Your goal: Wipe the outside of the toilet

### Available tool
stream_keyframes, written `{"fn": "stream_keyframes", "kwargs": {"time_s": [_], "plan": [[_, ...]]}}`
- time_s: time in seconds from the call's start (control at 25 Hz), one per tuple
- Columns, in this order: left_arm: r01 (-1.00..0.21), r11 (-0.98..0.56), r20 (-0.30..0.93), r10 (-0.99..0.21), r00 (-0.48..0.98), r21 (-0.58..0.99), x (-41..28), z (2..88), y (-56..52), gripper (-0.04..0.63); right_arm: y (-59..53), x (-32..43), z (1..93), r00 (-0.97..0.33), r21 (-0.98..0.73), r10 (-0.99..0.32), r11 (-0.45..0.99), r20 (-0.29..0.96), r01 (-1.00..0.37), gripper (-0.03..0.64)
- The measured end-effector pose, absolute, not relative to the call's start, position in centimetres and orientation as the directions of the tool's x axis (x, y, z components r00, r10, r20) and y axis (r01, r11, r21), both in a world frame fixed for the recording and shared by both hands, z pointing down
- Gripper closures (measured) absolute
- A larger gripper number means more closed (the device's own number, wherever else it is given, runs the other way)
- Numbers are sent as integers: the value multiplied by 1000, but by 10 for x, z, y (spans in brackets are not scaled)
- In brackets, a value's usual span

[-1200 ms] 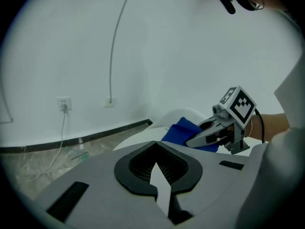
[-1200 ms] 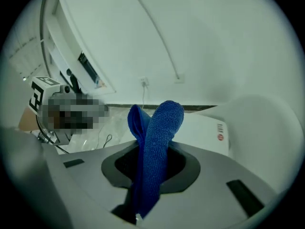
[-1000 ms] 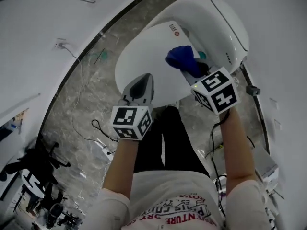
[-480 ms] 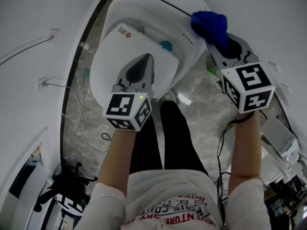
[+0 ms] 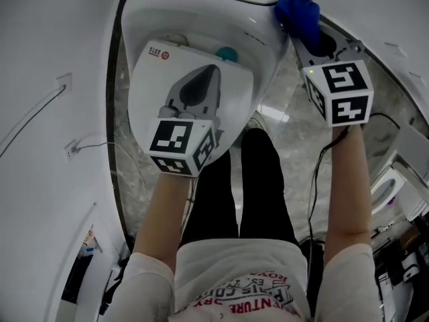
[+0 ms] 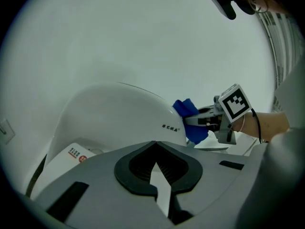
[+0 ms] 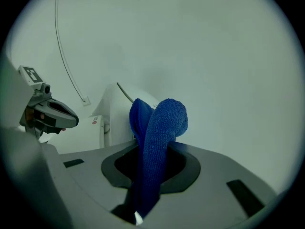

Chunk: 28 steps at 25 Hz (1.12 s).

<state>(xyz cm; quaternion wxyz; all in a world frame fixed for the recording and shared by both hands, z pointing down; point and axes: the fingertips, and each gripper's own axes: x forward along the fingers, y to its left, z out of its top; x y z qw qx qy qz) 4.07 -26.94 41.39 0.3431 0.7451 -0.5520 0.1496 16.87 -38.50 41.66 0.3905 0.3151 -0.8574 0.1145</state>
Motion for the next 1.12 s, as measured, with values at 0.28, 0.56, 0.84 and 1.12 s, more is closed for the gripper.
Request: {"fn": "stream_keyframes", "kwargs": {"time_s": [0.28, 0.56, 0.84, 1.12], "plan": [[-887, -267, 606, -653, 454, 377, 50, 437, -256, 589, -367, 182, 444, -437, 60, -522, 690, 732, -722, 541], [-845, -359, 613, -582, 534, 396, 64, 458, -234, 589, -349, 198, 478, -416, -4, -553, 599, 722, -801, 541], [-798, -424, 610, -516, 602, 429, 99, 474, -208, 589, -308, 207, 523, -423, -35, -516, 604, 745, -797, 541], [-775, -461, 608, -486, 628, 432, 134, 493, -167, 589, -237, 203, 573, -458, -108, -441, 618, 772, -779, 541]]}}
